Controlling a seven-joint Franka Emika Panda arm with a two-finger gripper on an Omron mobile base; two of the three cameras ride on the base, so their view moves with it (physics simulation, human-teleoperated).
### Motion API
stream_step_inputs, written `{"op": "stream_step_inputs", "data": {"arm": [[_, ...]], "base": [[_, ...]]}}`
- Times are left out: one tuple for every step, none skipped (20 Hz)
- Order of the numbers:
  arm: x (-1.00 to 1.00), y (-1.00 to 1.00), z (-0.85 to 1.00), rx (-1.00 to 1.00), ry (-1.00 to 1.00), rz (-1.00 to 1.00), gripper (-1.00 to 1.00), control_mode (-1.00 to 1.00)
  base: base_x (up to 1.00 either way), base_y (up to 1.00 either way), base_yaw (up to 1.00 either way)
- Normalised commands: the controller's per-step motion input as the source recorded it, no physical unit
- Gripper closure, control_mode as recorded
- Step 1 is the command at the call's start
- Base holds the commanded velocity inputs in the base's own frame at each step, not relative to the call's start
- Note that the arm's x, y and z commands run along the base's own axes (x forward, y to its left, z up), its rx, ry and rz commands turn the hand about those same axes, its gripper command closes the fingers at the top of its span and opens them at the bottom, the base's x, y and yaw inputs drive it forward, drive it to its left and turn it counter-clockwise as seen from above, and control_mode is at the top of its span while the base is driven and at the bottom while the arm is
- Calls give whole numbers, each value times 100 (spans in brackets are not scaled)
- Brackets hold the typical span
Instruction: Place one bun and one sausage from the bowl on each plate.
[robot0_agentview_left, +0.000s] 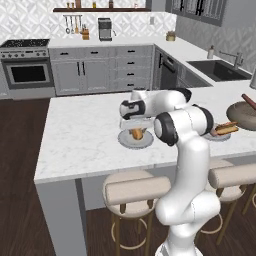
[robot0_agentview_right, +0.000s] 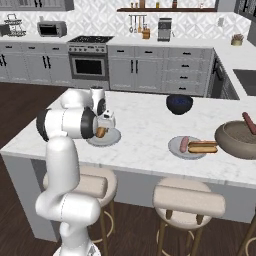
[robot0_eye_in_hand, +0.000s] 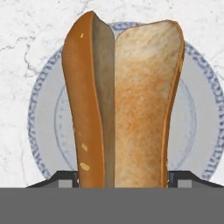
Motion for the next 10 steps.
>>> {"op": "stream_step_inputs", "data": {"arm": [[10,27,-41,0,0,0,100,-100],[6,39,-38,0,0,0,100,-100],[1,40,-29,0,0,0,100,-100],[0,37,-26,0,0,0,100,-100],[5,29,-19,0,0,0,100,-100],[11,13,-17,0,0,-1,100,-100],[26,1,-21,0,0,-3,100,-100],[36,0,-18,0,0,-6,-100,-100],[49,0,-19,0,0,-8,-100,-100],[54,-11,-16,0,0,-9,-100,-100]], "base": [[0,0,0],[0,0,0],[0,0,0],[0,0,0],[0,0,0],[0,0,0],[0,0,0],[0,0,0],[0,0,0],[0,0,0]]}}
